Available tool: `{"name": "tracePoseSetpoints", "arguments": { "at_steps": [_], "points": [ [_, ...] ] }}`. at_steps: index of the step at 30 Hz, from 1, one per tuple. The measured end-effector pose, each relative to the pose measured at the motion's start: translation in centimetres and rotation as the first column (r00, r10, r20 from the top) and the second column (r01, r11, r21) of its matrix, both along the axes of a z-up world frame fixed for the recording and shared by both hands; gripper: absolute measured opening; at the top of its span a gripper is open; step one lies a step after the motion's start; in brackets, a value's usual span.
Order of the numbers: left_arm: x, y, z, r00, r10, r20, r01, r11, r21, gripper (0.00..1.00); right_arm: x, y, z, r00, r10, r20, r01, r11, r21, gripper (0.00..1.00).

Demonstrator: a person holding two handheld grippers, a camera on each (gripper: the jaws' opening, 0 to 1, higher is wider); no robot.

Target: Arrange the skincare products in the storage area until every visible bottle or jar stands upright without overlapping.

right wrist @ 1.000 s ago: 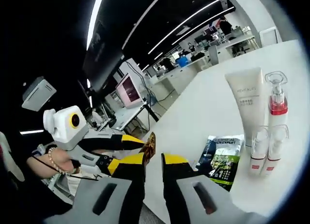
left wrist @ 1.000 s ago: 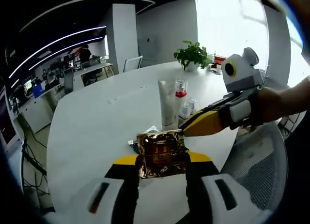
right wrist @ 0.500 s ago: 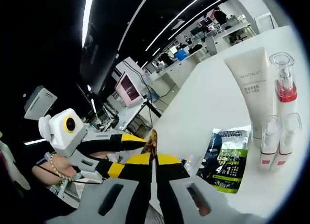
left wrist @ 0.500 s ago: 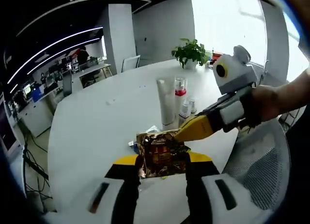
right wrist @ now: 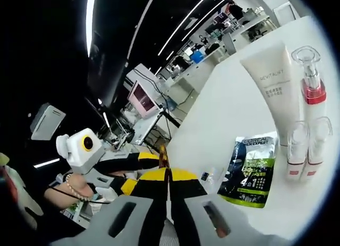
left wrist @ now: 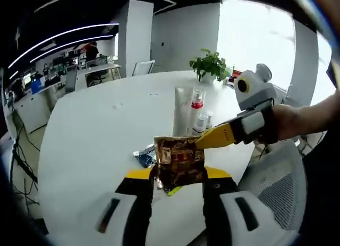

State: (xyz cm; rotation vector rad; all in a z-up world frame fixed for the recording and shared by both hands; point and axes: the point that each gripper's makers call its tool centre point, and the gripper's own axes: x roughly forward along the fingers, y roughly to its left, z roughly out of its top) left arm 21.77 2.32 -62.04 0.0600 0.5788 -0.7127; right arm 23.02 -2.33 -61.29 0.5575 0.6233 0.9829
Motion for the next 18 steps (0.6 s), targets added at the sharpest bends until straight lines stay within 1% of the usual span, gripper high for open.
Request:
{"name": "tracePoseSetpoints", "arguments": {
  "at_steps": [2,3,5,9,13,15,18],
  "points": [
    [-0.3,0.4,0.3,1.000,0.021,-0.018,-0.022,0.998,-0.055,0.34,-0.1,-0.1,0.2,1.000,0.003,0.001,-0.003,1.000,0.003,0.01],
    [-0.5,0.5,0.4,0.999,0.031,-0.043,-0.035,0.995,-0.093,0.32,-0.1,-0.1,0.3,1.000,0.005,-0.002,-0.005,1.000,0.008,0.01],
    [-0.7,1.1,0.4,0.999,0.024,-0.042,-0.028,0.995,-0.093,0.28,-0.2,-0.1,0.5,1.000,0.015,0.002,-0.015,1.000,0.015,0.01],
    [-1.0,1.8,0.2,0.998,0.038,-0.048,-0.043,0.994,-0.102,0.21,-0.5,0.2,0.7,0.999,0.035,0.011,-0.035,0.999,0.009,0.01],
    [-1.5,2.0,0.1,0.997,0.044,-0.064,-0.051,0.992,-0.116,0.16,-0.9,0.7,0.8,0.999,0.047,0.012,-0.047,0.999,0.017,0.01],
    [-1.5,2.4,0.0,0.996,0.056,-0.068,-0.064,0.991,-0.121,0.15,-1.6,1.2,0.9,0.998,0.057,0.011,-0.057,0.998,0.017,0.01],
    [-1.4,2.9,0.0,0.994,0.080,-0.081,-0.091,0.985,-0.144,0.11,-1.6,1.3,0.9,0.998,0.060,0.012,-0.060,0.998,0.014,0.01]
  ]
}}
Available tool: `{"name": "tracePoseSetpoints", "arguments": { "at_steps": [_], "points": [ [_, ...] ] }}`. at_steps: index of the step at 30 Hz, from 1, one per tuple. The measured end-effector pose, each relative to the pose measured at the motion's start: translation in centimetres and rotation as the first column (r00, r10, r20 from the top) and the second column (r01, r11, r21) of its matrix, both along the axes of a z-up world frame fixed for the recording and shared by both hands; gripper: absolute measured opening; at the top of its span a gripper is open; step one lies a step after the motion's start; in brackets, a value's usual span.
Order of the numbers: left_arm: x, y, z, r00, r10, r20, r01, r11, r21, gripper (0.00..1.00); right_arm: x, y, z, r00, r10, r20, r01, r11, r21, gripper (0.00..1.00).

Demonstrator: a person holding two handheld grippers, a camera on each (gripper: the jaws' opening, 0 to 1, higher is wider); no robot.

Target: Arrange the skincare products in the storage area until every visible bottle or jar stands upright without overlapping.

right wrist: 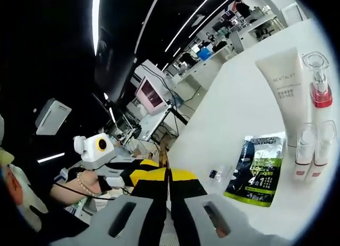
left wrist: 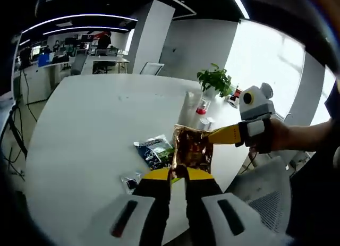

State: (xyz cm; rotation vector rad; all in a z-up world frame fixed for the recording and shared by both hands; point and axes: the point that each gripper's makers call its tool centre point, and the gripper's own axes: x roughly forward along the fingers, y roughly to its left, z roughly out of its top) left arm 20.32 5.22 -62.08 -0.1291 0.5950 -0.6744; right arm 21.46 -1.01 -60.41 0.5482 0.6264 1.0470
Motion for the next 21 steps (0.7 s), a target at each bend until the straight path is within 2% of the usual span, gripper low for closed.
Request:
{"name": "tracePoseSetpoints", "arguments": {
  "at_steps": [5,8,9,10,12,14,17,19,21],
  "points": [
    [-0.3,0.3,0.0,1.000,0.023,-0.012,-0.023,1.000,-0.005,0.07,-0.2,0.6,-0.1,1.000,0.004,0.010,-0.004,1.000,-0.028,0.01],
    [-0.8,0.4,-0.5,0.995,0.052,-0.086,-0.055,0.998,-0.034,0.05,0.3,0.6,-0.8,0.999,-0.010,0.044,0.015,0.993,-0.113,0.01],
    [-1.0,0.3,-0.7,0.992,0.063,-0.107,-0.068,0.997,-0.042,0.05,0.4,0.7,-1.1,0.997,-0.010,0.074,0.022,0.985,-0.171,0.01],
    [-1.0,0.4,-0.8,0.991,0.073,-0.116,-0.078,0.996,-0.041,0.05,0.4,0.8,-1.1,0.997,-0.007,0.079,0.021,0.983,-0.181,0.01],
    [-0.9,0.7,-0.9,0.991,0.074,-0.114,-0.078,0.996,-0.036,0.05,1.0,1.1,-1.5,0.993,-0.002,0.119,0.029,0.972,-0.233,0.01],
    [-0.8,1.1,-1.5,0.985,0.094,-0.142,-0.100,0.994,-0.037,0.05,1.3,1.5,-1.9,0.987,0.022,0.161,0.027,0.955,-0.294,0.01],
    [-0.5,1.5,-1.8,0.978,0.116,-0.172,-0.128,0.990,-0.056,0.05,1.9,1.9,-2.7,0.971,0.060,0.232,0.037,0.918,-0.394,0.01],
    [-0.2,1.8,-2.2,0.974,0.129,-0.186,-0.140,0.989,-0.047,0.05,2.7,2.3,-3.5,0.963,0.082,0.258,0.040,0.899,-0.436,0.01],
    [0.3,2.1,-2.7,0.969,0.146,-0.200,-0.155,0.987,-0.032,0.05,2.7,2.5,-3.9,0.962,0.086,0.259,0.044,0.887,-0.459,0.01]
  ]
}}
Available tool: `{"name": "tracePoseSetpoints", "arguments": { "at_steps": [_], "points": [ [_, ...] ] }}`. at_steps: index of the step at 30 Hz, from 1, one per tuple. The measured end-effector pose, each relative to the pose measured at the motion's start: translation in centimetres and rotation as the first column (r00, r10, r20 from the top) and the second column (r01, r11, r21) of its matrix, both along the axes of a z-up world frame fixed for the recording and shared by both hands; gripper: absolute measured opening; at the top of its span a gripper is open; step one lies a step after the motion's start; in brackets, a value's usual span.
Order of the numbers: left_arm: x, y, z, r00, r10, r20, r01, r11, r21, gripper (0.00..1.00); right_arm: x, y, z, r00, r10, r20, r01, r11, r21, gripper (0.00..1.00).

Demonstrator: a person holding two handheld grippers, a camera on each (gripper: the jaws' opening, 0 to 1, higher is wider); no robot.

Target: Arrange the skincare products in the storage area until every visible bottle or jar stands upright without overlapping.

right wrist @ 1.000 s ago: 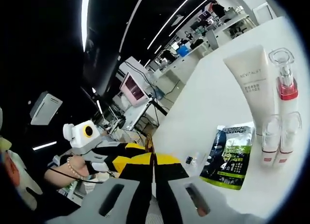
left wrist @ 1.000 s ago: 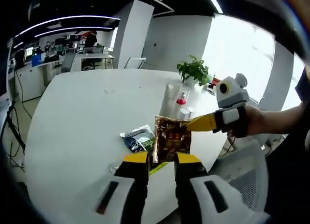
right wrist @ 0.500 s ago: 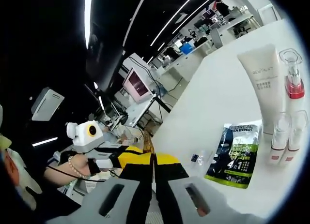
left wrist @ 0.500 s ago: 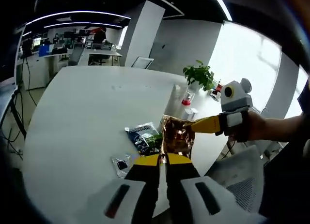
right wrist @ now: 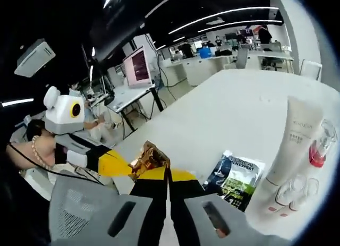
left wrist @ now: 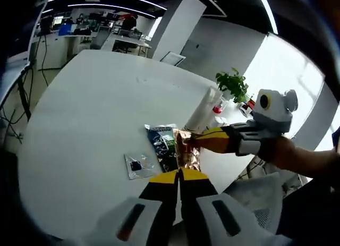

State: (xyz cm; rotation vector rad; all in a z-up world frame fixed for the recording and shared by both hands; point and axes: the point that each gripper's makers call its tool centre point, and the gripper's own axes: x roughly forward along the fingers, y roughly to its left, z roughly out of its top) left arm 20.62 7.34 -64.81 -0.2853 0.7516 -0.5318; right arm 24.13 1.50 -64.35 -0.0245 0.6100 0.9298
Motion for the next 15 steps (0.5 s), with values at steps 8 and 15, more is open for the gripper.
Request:
{"name": "tracePoseSetpoints", "arguments": {
  "at_steps": [8,15],
  "points": [
    [1.6,0.4,-1.7,0.999,0.008,-0.043,-0.008,1.000,0.008,0.05,2.3,1.0,-1.6,0.999,0.001,0.037,0.002,0.997,-0.083,0.01],
    [4.0,1.1,-3.2,0.998,0.021,-0.067,-0.020,1.000,0.019,0.05,5.0,2.1,-3.3,0.995,0.037,0.091,-0.019,0.982,-0.189,0.01]
  ]
}}
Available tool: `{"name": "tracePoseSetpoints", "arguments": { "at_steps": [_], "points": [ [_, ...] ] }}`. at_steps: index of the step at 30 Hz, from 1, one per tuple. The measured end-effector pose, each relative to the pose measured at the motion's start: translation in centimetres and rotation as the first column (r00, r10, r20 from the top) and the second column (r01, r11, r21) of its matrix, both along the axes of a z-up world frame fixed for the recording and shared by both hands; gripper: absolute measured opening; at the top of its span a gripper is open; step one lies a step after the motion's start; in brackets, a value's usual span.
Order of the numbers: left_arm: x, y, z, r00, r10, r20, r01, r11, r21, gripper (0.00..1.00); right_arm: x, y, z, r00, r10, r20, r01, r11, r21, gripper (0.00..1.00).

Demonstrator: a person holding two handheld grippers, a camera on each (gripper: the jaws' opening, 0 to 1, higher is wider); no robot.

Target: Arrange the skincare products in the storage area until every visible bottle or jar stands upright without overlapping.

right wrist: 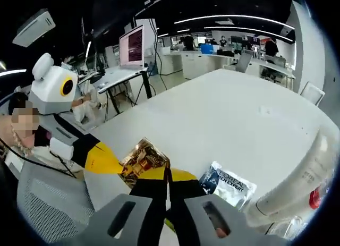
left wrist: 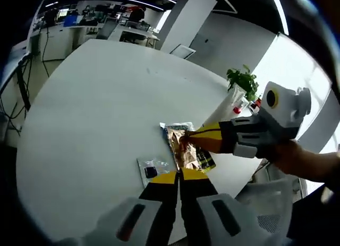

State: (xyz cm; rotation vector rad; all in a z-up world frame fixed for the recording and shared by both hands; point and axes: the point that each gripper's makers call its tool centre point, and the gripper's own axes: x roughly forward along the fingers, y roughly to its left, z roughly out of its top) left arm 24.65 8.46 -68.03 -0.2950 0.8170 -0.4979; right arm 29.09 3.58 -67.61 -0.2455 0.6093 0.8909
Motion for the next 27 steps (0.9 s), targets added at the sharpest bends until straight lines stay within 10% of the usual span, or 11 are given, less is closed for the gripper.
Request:
{"name": "tracePoseSetpoints", "arguments": {
  "at_steps": [27],
  "points": [
    [7.4,0.9,-6.9,0.994,-0.005,-0.109,0.010,0.999,0.041,0.05,7.8,1.3,-7.4,1.000,0.020,-0.019,-0.023,0.984,-0.176,0.01]
  ]
}}
